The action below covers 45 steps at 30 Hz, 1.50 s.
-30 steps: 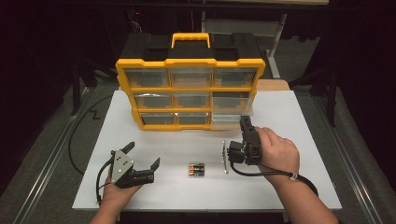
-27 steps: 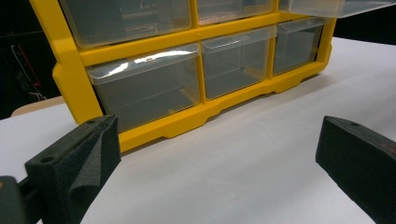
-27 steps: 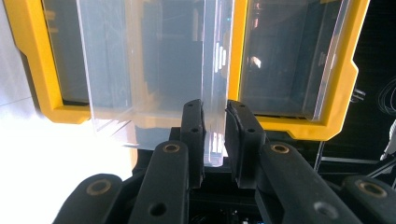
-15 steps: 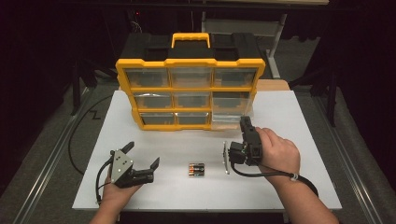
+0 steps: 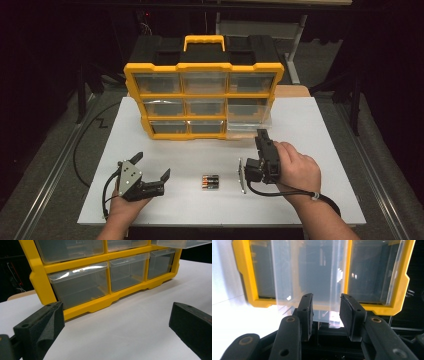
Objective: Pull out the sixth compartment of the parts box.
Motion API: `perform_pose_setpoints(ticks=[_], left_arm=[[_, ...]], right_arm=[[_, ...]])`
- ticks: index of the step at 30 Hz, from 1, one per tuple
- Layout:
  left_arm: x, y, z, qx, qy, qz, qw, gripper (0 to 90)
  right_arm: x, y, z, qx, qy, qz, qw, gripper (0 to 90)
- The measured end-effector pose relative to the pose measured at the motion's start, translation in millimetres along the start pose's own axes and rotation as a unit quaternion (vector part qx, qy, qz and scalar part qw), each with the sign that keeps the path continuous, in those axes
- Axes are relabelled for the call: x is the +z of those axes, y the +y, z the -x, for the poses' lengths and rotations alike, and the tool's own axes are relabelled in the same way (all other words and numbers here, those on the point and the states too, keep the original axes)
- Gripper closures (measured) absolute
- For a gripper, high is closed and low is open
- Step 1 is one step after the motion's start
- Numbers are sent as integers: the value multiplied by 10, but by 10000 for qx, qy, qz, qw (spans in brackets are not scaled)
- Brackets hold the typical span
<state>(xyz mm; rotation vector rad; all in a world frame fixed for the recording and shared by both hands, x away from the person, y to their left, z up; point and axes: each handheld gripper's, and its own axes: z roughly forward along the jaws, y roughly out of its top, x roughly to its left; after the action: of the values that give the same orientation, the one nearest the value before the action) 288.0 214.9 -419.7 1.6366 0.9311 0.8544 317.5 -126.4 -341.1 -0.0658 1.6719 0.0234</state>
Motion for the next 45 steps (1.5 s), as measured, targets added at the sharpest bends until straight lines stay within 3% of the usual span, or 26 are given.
perform_pose_setpoints(ticks=[5, 6, 7, 8, 28, 35, 45], left_arm=[[7, -4, 2, -1, 3, -20, 10000, 9], [9, -6, 2, 5, 7, -28, 10000, 9], [10, -8, 2, 5, 12, -31, 10000, 9], [10, -8, 1, 1, 19, -27, 10000, 9], [5, 0, 7, -22, -74, 80, 9999, 9], [38, -6, 17, -2, -77, 2, 10000, 9], [28, -8, 15, -42, -48, 15, 10000, 10]], right_arm=[[-43, -29, -101, 78, 44, 18, 10000, 629], [-48, -35, -113, -5, 32, 51, 10000, 627], [-58, -43, -154, 105, 79, -2, 9999, 621], [-60, -50, -202, -42, 73, 52, 10000, 608], [7, -180, -884, -53, 507, -80, 9987, 574], [-3, -266, -872, 219, 425, -113, 9988, 558], [40, -267, -1030, 44, 780, -154, 9968, 515]])
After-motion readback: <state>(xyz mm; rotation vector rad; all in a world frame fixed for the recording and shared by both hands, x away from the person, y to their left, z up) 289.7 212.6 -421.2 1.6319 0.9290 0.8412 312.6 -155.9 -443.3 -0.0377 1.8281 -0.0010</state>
